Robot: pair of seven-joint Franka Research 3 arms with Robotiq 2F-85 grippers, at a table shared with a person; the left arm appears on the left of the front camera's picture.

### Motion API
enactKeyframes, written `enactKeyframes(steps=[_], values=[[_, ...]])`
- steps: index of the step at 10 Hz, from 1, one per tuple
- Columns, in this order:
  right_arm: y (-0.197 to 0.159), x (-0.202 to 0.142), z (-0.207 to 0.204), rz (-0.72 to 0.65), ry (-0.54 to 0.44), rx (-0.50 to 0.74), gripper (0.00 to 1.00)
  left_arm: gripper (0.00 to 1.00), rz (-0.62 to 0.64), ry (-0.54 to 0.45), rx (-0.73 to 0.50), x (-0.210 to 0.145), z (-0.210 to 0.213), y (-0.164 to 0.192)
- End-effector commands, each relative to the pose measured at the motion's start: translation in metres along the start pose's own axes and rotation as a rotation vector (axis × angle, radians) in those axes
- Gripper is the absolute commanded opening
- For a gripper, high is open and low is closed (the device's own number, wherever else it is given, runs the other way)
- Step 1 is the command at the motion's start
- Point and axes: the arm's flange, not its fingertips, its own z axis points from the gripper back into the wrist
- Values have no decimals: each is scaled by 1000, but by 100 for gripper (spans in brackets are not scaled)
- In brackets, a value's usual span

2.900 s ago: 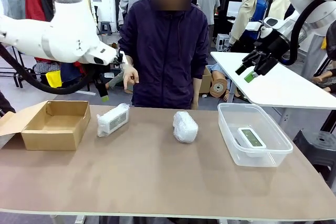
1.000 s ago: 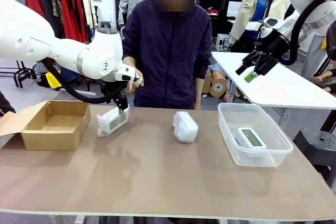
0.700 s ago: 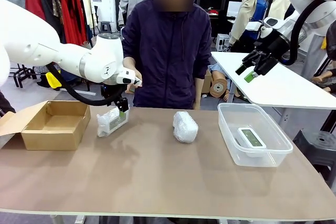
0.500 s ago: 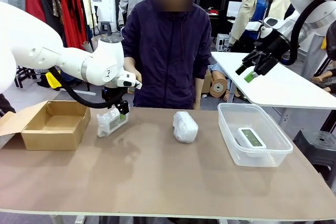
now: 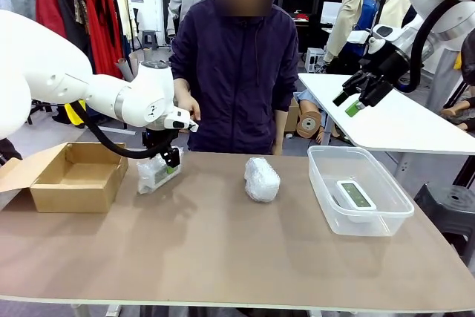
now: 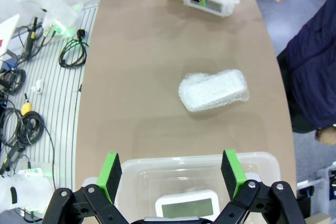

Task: Separate and place wrapped and unwrapped clocks.
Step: Pick up the Digital clock indicated by the person.

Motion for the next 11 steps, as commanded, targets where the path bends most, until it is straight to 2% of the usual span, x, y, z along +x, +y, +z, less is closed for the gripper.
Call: enactKeyframes(steps=[1, 4, 5, 7, 10, 11], values=[[3, 1, 0, 5, 18, 1, 100, 63, 17, 15, 45, -1, -1, 4], [3, 1, 0, 5, 18, 1, 100, 4, 24, 19, 76, -6, 7, 5], [3, 1, 0, 5, 18, 1, 100, 0, 21, 17, 75, -8, 11, 6], [3, 1, 0, 5, 18, 1, 100, 0, 9, -8, 70, -14, 31, 9], [3, 1, 0, 5, 18, 1, 100, 0, -69, -69, 47, -21, 93, 11], [3, 1, 0, 5, 18, 1, 100, 0, -112, -77, 99, -23, 123, 10]])
